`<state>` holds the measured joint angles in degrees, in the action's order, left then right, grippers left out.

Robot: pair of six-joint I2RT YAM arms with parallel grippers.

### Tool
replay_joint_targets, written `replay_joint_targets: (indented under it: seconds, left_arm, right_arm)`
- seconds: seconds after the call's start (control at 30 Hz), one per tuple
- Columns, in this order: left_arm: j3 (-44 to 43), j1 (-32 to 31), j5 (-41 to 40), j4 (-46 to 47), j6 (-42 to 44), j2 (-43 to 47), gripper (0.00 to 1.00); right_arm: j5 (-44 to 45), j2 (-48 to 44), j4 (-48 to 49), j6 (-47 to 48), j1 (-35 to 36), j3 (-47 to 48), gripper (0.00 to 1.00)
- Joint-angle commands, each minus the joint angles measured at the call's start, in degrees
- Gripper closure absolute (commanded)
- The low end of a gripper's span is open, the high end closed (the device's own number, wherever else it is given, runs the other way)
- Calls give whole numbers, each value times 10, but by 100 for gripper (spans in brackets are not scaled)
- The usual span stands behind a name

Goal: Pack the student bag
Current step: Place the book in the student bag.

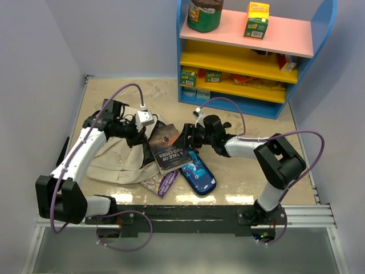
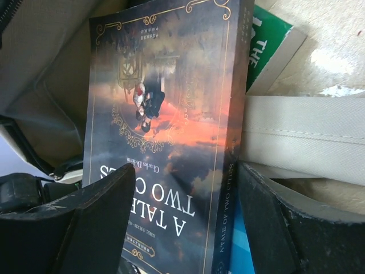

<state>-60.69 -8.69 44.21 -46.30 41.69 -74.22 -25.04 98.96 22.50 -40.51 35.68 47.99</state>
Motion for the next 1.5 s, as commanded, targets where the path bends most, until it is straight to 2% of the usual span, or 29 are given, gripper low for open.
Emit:
replay_joint_targets:
  seconds: [0.0, 0.2, 0.23, 0.37, 0.6, 0.73, 0.87, 1.0, 1.17, 1.33, 1.47]
  left_arm:
    - [-33, -26, 8, 6, 31, -5, 100]
    - [-78, -80, 10, -34, 81, -29, 100]
    - [-90, -84, 12, -53, 88, -40, 100]
    - [-126, -98, 37, -85, 117, -49, 99]
    - [-79, -102, 31, -113, 152, -30, 99]
    - [-25, -102, 19, -114, 167, 6, 100]
    - [10, -102, 1, -114, 188, 23, 99]
    - [21, -102, -11, -102, 179, 21, 100]
    - [22, -102, -18, -83, 163, 21, 100]
    - [20, -102, -20, -73, 157, 21, 100]
    - [9, -102, -20, -71, 151, 21, 99]
  right_arm:
    - [-23, -6, 26, -18, 11, 21, 28]
    - [-22, 18, 37, -27, 25, 40, 39]
    - [-6, 14, -5, -19, 29, 62, 41]
    - [66, -32, -61, 32, 82, 113, 44]
    - [61, 5, -63, 28, 92, 153, 44]
    - [104, 15, -67, 35, 90, 126, 36]
    - [158, -17, -64, 37, 73, 70, 28]
    - [242, -101, -116, 39, 65, 42, 19]
    - [218, -156, -212, 26, 35, 32, 16]
    - [152, -208, -192, -25, 42, -32, 17]
    - [129, -206, -165, -54, 54, -61, 17]
